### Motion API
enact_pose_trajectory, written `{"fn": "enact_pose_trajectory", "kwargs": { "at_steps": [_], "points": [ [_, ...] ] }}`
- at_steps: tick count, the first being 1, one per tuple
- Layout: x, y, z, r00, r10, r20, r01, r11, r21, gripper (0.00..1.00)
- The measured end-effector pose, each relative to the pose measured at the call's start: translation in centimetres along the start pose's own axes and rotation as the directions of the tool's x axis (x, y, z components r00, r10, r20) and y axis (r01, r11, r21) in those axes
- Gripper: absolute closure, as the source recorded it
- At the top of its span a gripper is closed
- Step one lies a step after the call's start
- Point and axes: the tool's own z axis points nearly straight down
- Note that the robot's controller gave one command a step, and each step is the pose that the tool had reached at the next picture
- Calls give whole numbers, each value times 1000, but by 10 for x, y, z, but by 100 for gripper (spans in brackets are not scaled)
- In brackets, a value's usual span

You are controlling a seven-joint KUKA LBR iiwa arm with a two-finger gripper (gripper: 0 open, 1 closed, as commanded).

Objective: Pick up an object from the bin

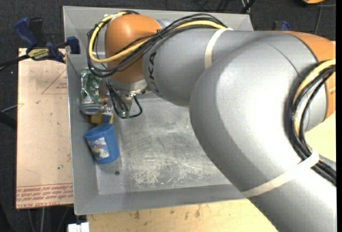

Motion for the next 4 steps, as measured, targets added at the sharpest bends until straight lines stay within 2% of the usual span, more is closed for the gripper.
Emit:
{"fn": "enact_pose_trajectory", "kwargs": {
  "at_steps": [1,2,4],
  "points": [
    [1,2,0,1000,0,-2,0,1000,-5,0],
    [1,2,0,1000,-1,-1,1,1000,-3,100],
    [1,2,-1,1000,-1,-1,1,1000,-3,100]
  ]
}}
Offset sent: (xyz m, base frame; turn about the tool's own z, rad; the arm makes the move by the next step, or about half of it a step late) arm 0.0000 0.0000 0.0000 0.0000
